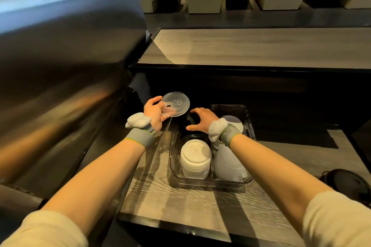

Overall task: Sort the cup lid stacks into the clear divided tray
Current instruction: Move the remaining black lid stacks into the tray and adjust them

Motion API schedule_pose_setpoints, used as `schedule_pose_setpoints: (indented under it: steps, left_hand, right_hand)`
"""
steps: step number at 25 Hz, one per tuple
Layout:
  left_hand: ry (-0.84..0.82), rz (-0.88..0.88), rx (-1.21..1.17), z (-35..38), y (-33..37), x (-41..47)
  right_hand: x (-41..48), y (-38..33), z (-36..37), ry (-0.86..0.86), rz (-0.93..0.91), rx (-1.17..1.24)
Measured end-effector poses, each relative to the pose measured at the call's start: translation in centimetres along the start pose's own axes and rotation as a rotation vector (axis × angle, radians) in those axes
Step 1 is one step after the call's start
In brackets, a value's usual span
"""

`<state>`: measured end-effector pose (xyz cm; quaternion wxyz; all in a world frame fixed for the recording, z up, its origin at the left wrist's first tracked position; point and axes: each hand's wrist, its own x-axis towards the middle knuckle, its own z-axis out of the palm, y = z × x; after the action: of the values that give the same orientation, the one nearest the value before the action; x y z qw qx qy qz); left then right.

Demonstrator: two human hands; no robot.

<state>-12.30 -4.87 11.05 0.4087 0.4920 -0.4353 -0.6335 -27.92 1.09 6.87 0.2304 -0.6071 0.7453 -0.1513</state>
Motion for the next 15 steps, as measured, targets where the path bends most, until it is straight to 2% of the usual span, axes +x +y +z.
schedule_pose_setpoints:
  steps: [3, 6, 9, 12, 15]
  left_hand:
    - [-0.025, -0.031, 0.013, 0.6, -0.2, -0.4]
    - [-0.103, -0.037, 0.090, 2.2, -0.8, -1.3]
    - [-0.164, -0.024, 0.166, 3.9, -1.4, -2.9]
    - [-0.242, -0.017, 0.261, 5.6, -2.2, -4.4]
    - [-0.415, -0.087, 0.343, 7.1, -2.6, -5.9]
  right_hand:
    - [-0.6, -0.7, -1.1, 0.117, -0.013, 0.184]
    - [-2.7, -0.8, -2.7, 0.097, -0.075, 0.346]
    - [-5.0, -0.2, -3.9, 0.121, -0.079, 0.264]
    - [-7.2, 0.9, -4.8, 0.173, 0.012, 0.072]
    - [-9.4, 2.6, -5.3, 0.069, 0.116, -0.094]
